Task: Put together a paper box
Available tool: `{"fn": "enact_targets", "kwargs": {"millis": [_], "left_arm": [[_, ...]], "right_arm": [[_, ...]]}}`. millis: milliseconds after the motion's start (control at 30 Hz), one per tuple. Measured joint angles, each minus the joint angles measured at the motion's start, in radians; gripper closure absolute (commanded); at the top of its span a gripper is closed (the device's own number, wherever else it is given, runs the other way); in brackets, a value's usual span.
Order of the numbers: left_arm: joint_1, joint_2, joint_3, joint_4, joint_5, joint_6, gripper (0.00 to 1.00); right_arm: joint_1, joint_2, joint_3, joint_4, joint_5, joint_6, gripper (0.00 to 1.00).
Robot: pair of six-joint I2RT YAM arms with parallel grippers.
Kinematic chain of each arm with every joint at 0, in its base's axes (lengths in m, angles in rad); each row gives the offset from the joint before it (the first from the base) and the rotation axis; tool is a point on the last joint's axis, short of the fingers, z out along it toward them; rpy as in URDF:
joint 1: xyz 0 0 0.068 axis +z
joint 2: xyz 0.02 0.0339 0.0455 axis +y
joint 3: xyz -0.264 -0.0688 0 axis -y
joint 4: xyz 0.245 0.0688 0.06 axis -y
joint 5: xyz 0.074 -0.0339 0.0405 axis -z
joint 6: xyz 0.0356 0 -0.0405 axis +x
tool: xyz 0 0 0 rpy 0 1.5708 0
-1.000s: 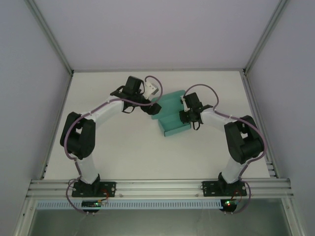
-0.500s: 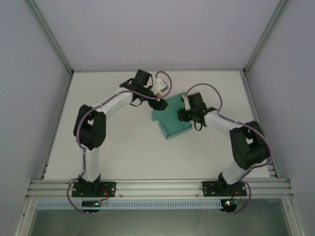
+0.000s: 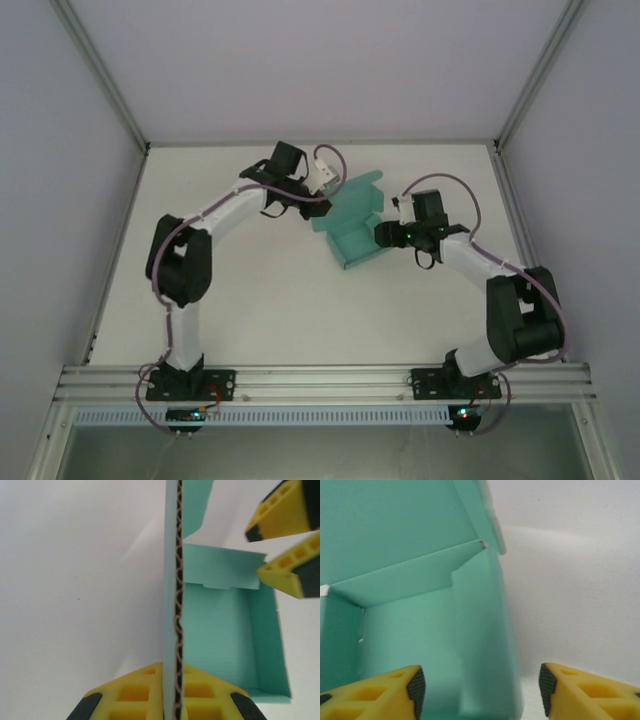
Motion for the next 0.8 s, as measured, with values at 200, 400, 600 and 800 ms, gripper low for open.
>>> {"fn": "enact_targets", "kwargs": {"millis": [200, 400, 600, 800], "left_arm": [[0.000, -0.237, -0.114, 0.050, 0.065, 0.034, 1.00], [0.002, -0.306, -0.173, 0.079, 0.113, 0.058, 1.00], [0.002, -0.304, -0.176, 0.058, 0.107, 0.047, 1.00], [0.002, -0.278, -0.143, 0.017, 0.104, 0.036, 1.00]], "right_arm": [[-0.004, -0.014, 0.057, -0.050, -0.048, -0.090, 0.61], [0.018, -0.058, 0.076, -0.060, -0.027, -0.142, 0.64], [0.071, -0.061, 0.082, -0.087, 0.119, -0.162, 0.47], [0.115, -0.067, 0.092, -0.129, 0.216, -0.166, 0.44]]}}
